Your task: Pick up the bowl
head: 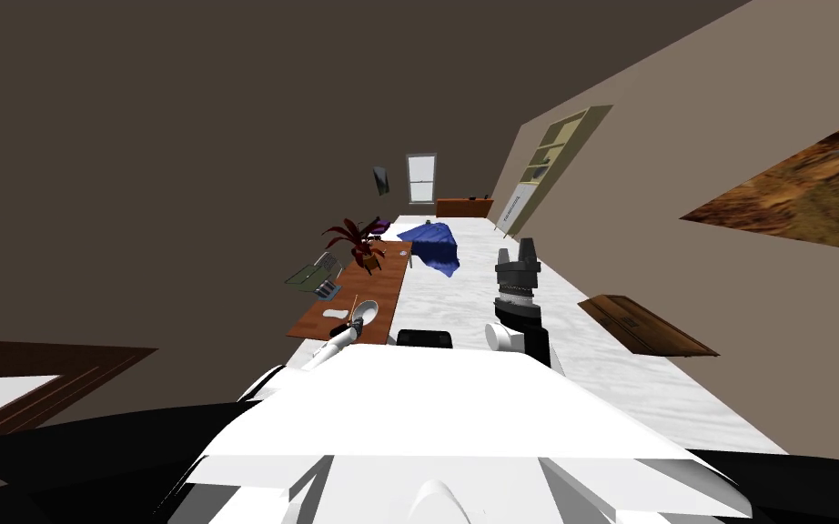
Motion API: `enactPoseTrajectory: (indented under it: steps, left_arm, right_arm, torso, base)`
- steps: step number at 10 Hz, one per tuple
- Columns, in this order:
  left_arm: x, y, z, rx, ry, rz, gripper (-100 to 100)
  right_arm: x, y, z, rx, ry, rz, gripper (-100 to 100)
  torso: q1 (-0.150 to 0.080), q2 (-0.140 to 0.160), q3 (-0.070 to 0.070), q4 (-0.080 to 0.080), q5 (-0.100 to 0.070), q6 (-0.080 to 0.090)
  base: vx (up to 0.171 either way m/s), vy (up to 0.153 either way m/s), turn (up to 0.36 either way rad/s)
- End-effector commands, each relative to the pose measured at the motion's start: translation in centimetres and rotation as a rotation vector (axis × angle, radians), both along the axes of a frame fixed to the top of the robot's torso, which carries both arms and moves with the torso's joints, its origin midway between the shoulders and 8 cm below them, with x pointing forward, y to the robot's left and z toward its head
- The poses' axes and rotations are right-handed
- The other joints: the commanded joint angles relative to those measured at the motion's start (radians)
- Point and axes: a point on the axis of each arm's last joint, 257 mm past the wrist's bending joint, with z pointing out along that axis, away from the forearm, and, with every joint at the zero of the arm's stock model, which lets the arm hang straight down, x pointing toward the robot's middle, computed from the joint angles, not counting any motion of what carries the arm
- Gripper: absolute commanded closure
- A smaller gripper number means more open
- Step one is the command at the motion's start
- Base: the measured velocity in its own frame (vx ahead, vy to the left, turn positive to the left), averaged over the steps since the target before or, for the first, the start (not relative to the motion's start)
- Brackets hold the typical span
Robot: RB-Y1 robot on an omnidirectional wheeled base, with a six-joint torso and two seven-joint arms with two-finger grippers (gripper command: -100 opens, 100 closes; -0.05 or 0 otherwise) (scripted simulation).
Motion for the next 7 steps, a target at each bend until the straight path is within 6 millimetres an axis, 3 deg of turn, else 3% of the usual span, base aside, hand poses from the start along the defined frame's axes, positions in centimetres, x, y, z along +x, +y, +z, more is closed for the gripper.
enactPoseTrajectory:
  steps: [1, 7]
  left_arm:
    - [0.1, 1.0, 0.6, 0.001, 0.001, -0.004, 100]
    - [0.3, 2.9, 1.9, 0.001, 0.002, -0.01, 100]
  right_arm:
    - [0.0, 0.0, 0.0, 0.0, 0.0, 0.0, 0]
    - [0.0, 0.0, 0.0, 0.0, 0.0, 0.0, 0]
  torso:
    - [0.0, 0.0, 0.0, 0.0, 0.0, 0.0]
    - [-0.004, 0.001, 0.001, 0.001, -0.002, 0.0]
  base:
    - [-0.017, -0.038, 0.017]
    - [-0.013, -0.052, 0.012]
